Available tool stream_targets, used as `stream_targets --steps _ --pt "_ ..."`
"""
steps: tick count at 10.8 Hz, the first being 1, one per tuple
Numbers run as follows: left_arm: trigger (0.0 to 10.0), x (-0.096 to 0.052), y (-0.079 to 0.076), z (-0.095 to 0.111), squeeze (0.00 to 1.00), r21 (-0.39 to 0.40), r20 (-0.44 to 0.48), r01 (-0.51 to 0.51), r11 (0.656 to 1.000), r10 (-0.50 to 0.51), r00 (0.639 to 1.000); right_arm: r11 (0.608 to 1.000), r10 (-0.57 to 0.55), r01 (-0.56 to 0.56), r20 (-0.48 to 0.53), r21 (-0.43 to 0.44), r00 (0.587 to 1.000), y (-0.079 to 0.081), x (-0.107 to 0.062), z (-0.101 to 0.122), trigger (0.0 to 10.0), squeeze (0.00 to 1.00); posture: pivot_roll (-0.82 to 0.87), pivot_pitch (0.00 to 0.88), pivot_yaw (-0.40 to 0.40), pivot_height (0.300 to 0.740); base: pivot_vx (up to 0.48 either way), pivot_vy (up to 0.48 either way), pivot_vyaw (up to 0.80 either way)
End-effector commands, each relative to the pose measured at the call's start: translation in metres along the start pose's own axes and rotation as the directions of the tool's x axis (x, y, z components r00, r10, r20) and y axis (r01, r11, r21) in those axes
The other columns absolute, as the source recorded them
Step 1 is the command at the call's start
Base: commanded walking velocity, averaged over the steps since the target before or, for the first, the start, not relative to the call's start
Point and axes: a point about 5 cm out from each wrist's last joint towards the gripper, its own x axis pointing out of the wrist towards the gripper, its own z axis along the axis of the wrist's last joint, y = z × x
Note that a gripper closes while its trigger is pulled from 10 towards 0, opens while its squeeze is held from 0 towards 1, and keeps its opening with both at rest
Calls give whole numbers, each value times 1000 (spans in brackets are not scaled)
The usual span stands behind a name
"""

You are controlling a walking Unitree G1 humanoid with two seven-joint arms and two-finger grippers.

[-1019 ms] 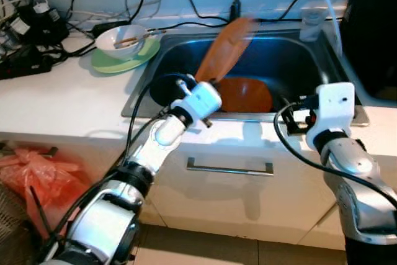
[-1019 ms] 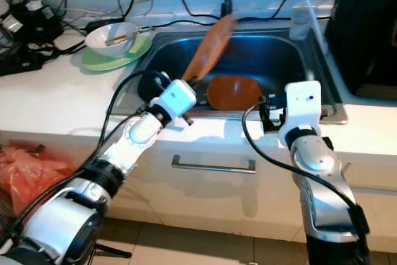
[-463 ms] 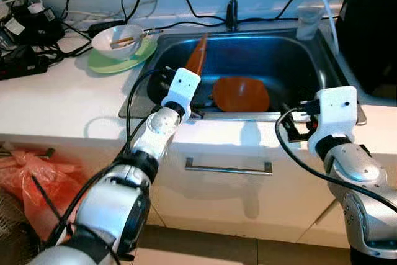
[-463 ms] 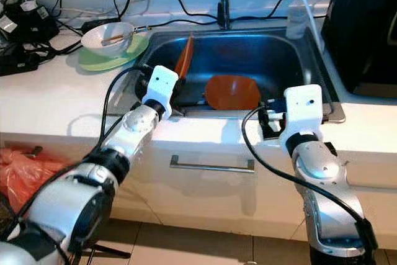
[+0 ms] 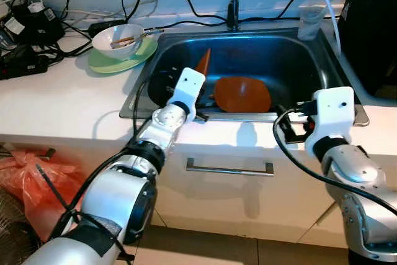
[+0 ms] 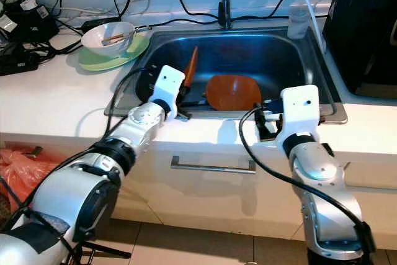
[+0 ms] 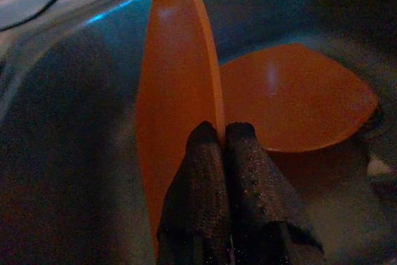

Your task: Kitchen organization

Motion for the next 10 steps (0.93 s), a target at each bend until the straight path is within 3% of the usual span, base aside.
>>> stream_targets --steps 1,3,9,10 --pt "0 1 3 6 0 -50 1 -10 999 10 1000 1000 14 -14 0 3 1000 6 -3 0 10000 467 -280 0 149 740 0 0 0" --pt "0 1 5 7 0 -84 1 -17 996 17 1000 1000 18 -18 -4 5 1000 8 -4 -1 10000 467 -278 0 151 740 371 0 0" --pt "0 0 10 4 0 -84 -19 -27 996 26 999 1000 25 -25 -2 8 1000 9 -2 -1 10000 463 -274 0 152 740 457 0 0" --pt "0 0 9 4 0 -87 -19 -25 996 23 1000 1000 25 -25 -2 8 1000 9 -2 -1 10000 459 -272 0 152 740 0 0 0"
